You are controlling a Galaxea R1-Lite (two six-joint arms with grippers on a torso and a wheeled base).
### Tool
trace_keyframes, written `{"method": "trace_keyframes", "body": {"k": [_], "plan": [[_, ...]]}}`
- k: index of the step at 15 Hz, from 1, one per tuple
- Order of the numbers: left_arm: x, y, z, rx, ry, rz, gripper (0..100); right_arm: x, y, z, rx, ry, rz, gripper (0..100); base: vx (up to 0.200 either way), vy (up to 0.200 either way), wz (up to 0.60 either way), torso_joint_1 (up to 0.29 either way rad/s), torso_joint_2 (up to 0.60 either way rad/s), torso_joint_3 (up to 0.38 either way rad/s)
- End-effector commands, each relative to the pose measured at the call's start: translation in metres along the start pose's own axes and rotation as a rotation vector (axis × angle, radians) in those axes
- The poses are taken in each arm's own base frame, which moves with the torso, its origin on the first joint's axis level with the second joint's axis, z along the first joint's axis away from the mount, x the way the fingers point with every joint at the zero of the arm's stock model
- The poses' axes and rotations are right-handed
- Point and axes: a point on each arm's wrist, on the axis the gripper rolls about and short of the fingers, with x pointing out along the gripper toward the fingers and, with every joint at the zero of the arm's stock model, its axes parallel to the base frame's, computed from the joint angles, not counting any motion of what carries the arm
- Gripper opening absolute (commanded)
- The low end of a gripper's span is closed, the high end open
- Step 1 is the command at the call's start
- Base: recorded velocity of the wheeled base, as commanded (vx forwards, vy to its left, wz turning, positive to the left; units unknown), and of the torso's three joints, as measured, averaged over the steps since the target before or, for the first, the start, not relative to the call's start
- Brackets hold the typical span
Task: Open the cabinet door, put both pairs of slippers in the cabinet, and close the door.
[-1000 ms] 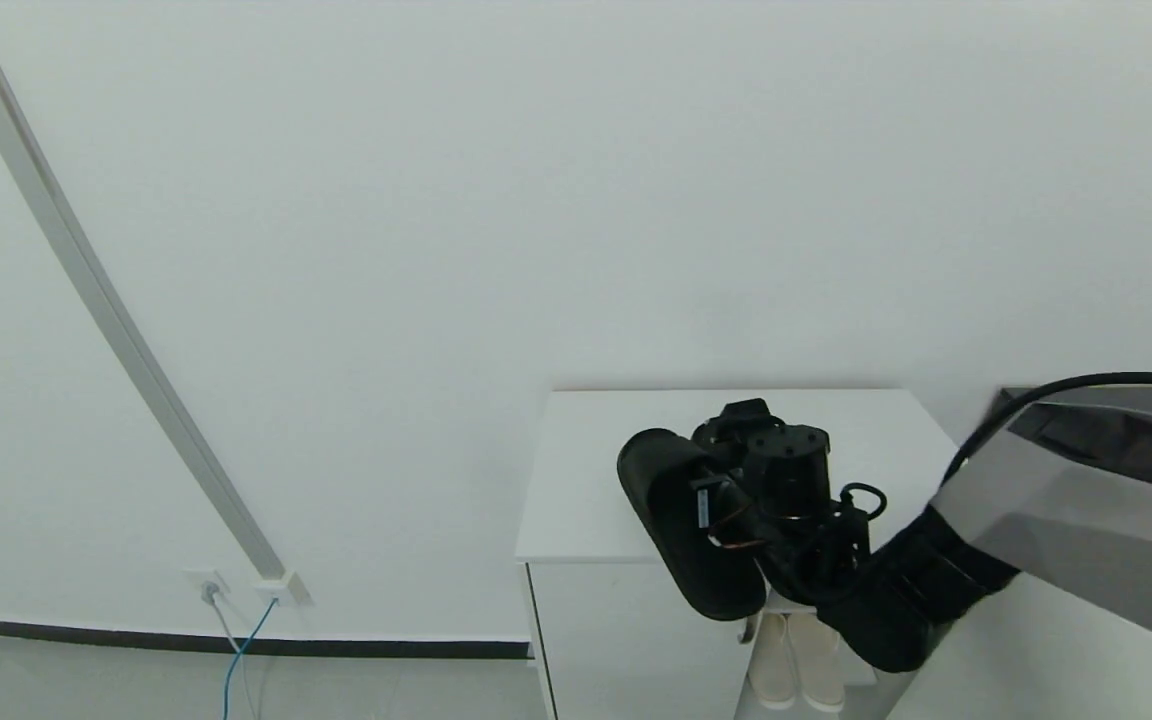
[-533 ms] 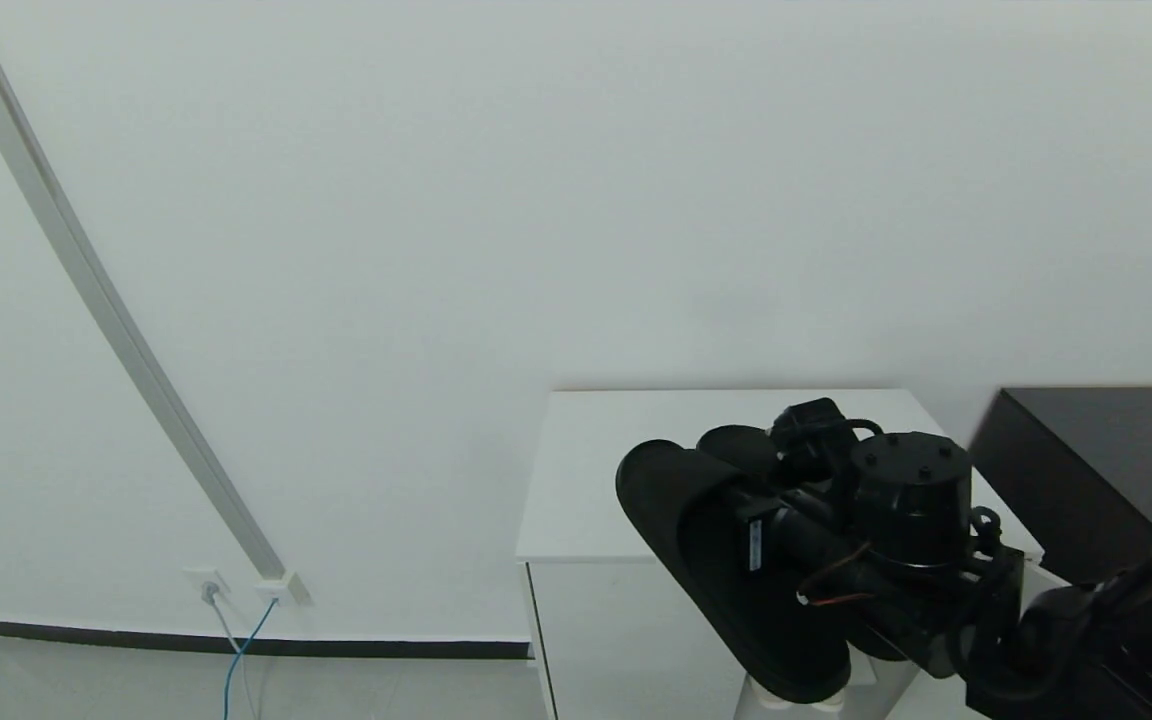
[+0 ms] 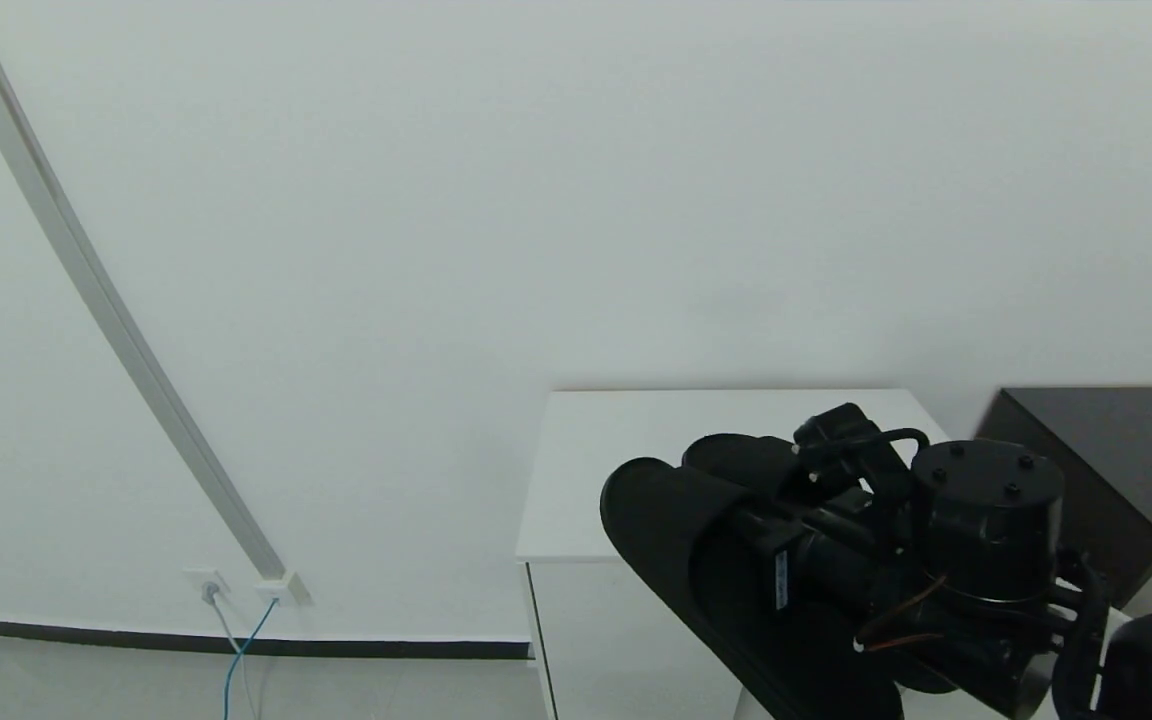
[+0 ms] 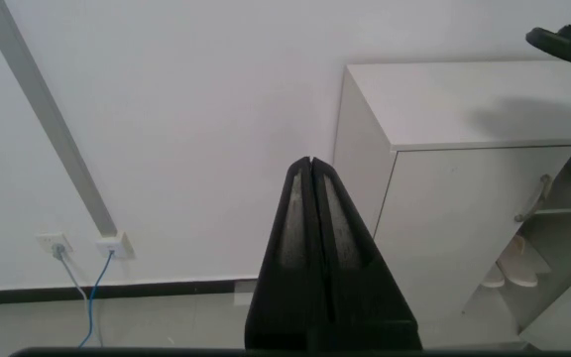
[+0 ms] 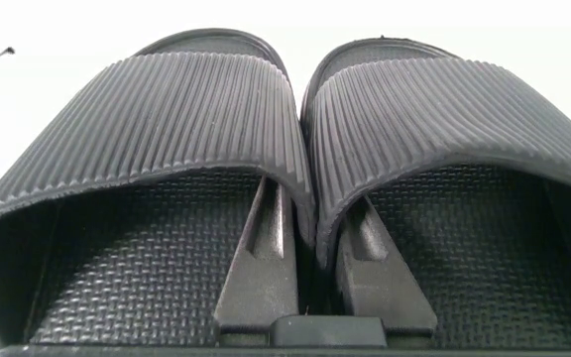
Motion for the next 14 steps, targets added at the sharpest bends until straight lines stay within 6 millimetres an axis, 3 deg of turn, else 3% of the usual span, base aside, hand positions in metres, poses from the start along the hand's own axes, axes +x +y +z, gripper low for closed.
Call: {"method": "trace_keyframes", "body": {"k": [1, 4, 8, 14], "plan": [[0.0, 0.0, 0.0, 0.0, 0.001, 0.001, 0, -0.013, -0.004, 0.004, -0.029, -0.016, 0.011, 0, 0.0, 0.0, 0.0, 0.0, 0.0, 0.0], [0.0, 0.0, 0.0, 0.0, 0.001, 0.001, 0, -0.02, -0.012, -0.001, -0.096, -0.024, 0.05, 0, 0.0, 0.0, 0.0, 0.0, 0.0, 0.0], [0.0, 0.0, 0.0, 0.0, 0.001, 0.001, 0, -0.017, -0.013, -0.008, -0.151, -0.017, 0.043, 0, 0.0, 0.0, 0.0, 0.0, 0.0, 0.0], [0.0, 0.0, 0.0, 0.0, 0.001, 0.001, 0, -0.015, -0.013, -0.01, -0.15, -0.024, 0.039, 0, -0.2, 0.0, 0.0, 0.006, 0.01, 0.001]]}}
